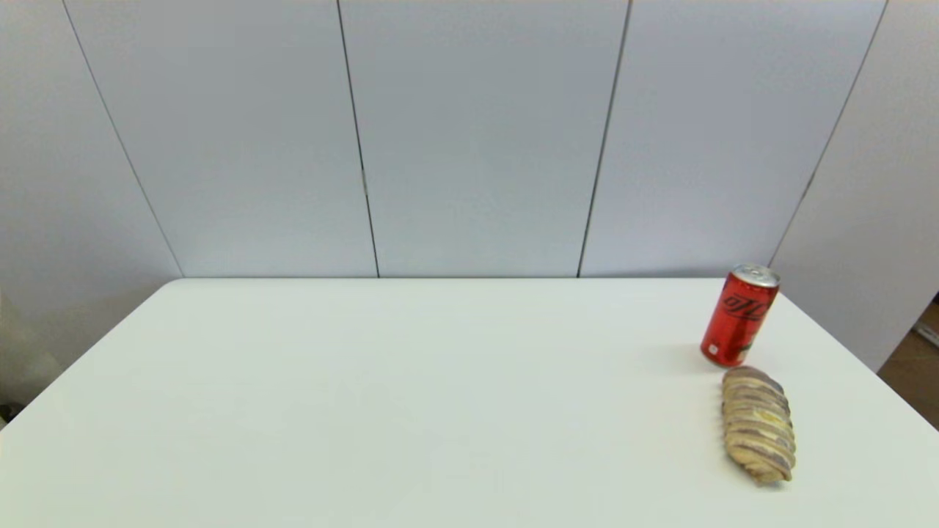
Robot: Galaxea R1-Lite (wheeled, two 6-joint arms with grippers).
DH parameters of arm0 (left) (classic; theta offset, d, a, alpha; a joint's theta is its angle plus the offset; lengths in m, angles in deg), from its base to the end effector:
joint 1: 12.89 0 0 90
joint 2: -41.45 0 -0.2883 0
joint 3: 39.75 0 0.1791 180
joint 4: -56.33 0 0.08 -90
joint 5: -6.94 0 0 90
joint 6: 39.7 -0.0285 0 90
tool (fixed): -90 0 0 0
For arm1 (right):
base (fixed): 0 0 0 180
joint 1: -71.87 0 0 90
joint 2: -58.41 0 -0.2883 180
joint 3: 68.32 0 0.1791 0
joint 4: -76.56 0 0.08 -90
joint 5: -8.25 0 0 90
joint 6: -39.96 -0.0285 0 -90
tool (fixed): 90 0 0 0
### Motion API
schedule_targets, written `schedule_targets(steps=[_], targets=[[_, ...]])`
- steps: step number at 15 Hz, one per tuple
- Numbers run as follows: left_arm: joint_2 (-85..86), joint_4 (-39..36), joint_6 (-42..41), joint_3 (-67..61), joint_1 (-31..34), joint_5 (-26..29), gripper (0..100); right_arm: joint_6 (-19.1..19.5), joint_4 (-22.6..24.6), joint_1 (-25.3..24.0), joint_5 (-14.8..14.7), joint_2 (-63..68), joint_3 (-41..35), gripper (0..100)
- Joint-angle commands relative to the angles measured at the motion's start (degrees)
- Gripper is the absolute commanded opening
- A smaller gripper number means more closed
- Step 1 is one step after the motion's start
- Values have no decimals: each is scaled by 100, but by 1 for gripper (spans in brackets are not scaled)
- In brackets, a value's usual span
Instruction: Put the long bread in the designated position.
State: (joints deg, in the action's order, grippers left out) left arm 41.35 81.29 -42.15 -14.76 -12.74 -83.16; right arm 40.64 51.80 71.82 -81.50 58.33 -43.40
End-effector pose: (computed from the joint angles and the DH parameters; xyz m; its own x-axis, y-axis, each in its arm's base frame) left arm -0.0173 0.0000 0.0757 1.0000 0.0044 -0.0012 -0.0043 0.9991 0.0427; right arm -0.0175 0.0001 0.0757 1.0000 0.0052 0.0042 -0.0052 0.9999 -0.0119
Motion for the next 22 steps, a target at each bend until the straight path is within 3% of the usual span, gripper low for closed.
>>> schedule_targets(steps=[1,5,22], targets=[[10,-5,148,-7,2,-25,100,2,11,-4,2,7,-9,100],[10,-22,509,-7,2,-113,100,2,2,5,2,7,-9,100],[10,-22,509,-7,2,-113,100,28,11,-4,11,7,-9,100]])
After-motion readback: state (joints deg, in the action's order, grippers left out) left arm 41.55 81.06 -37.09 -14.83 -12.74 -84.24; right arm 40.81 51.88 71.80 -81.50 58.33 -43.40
